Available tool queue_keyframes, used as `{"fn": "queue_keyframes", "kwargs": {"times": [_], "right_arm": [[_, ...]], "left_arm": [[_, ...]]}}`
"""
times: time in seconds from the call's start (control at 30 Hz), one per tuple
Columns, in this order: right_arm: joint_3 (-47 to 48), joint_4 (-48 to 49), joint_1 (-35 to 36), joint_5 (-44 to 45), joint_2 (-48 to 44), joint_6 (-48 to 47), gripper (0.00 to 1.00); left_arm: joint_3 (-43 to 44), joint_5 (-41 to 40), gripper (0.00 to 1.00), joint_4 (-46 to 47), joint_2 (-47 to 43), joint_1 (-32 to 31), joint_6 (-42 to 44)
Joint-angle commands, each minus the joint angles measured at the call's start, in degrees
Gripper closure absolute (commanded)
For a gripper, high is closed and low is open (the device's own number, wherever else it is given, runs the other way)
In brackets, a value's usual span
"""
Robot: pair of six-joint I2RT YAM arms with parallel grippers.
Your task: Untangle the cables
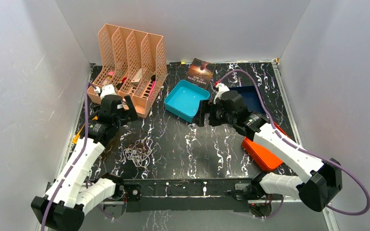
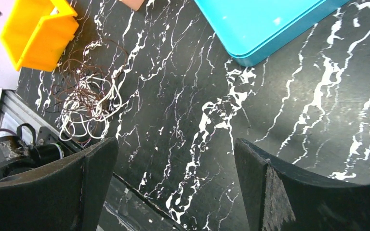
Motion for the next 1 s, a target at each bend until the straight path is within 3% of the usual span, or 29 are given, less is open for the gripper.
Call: {"fn": "queue_keyframes", "kwargs": {"times": [0.0, 0.3, 0.8, 0.97], "right_arm": [[-0.5, 5.3, 1.5, 1.2, 0.1, 2.1, 0.02], [-4.9, 4.9, 1.6, 3.7, -4.3, 1.4, 0.02], [-6.8, 5.9, 1.6, 0.3, -4.3, 1.4, 0.02], [-6.6, 6.0, 1.6, -0.5, -4.1, 1.4, 0.02]], "left_arm": [[2.1, 5.9, 0.02, -11.7, 3.3, 0.4, -6.5], [-2.1, 11.8, 0.02, -13.0, 10.1, 0.3, -12.0], [-14.9, 6.0, 0.02, -9.4, 7.4, -8.4, -27.1], [-18.7, 8.6, 0.02, -4.2, 9.1, -10.1, -27.9]]}}
